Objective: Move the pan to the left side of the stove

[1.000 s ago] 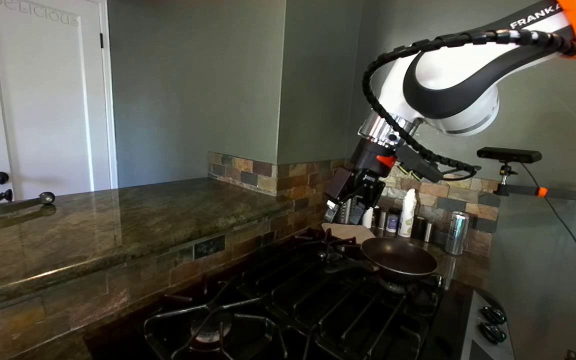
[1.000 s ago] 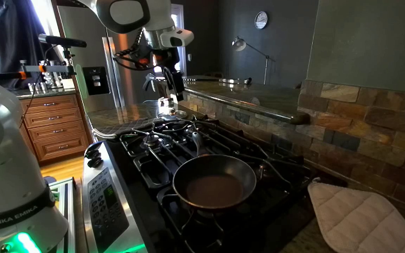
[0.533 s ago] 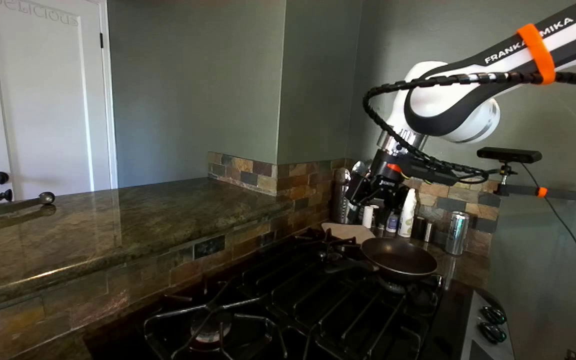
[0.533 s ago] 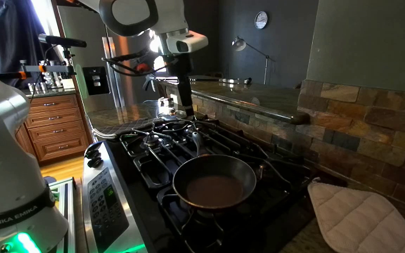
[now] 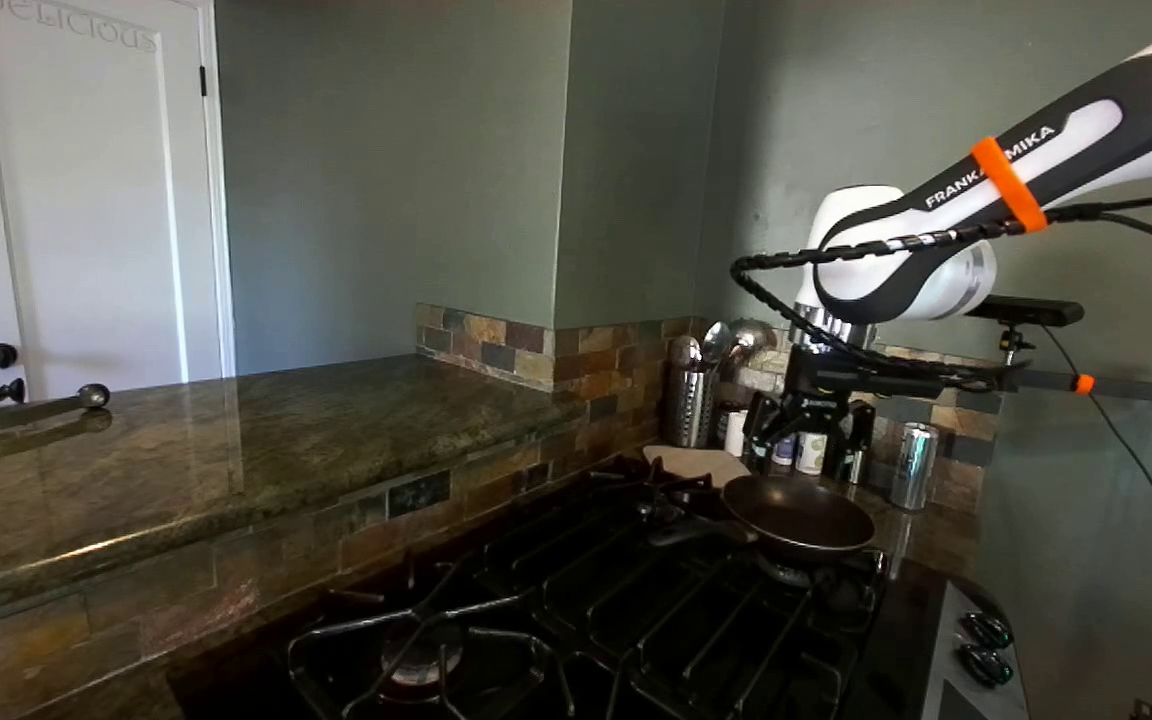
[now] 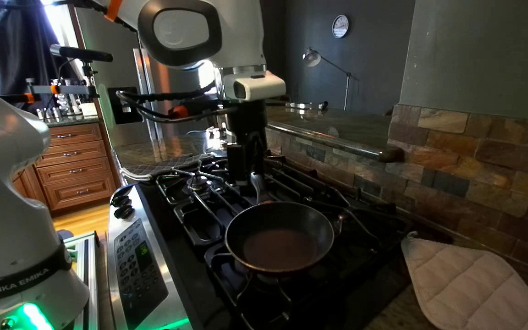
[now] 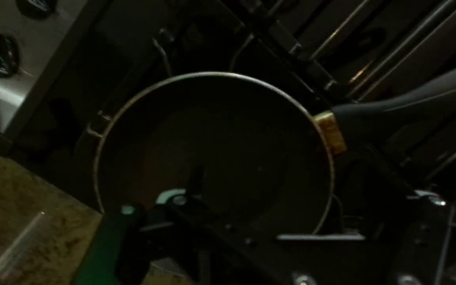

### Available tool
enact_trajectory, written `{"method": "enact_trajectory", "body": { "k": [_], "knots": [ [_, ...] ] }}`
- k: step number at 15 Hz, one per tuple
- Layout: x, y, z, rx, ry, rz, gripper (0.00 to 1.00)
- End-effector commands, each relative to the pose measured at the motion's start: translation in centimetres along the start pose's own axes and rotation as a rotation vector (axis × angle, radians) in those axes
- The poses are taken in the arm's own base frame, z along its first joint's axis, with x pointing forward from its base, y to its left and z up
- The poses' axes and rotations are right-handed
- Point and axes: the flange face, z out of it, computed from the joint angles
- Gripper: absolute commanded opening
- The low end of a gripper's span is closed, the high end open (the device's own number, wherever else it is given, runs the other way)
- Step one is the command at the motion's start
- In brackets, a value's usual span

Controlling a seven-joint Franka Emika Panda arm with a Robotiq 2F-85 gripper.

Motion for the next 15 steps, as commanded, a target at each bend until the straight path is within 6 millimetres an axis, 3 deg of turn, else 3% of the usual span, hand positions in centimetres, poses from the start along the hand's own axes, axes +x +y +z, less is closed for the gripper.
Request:
{"method": "enact_trajectory", "body": {
  "k": [1, 15],
  "knots": [
    [0.6, 2.2, 2.5, -0.069, -0.054, 0.110, 1.00],
    [3.6, 11.2, 5.9, -0.013, -0.012, -0.002, 1.00]
  ]
}}
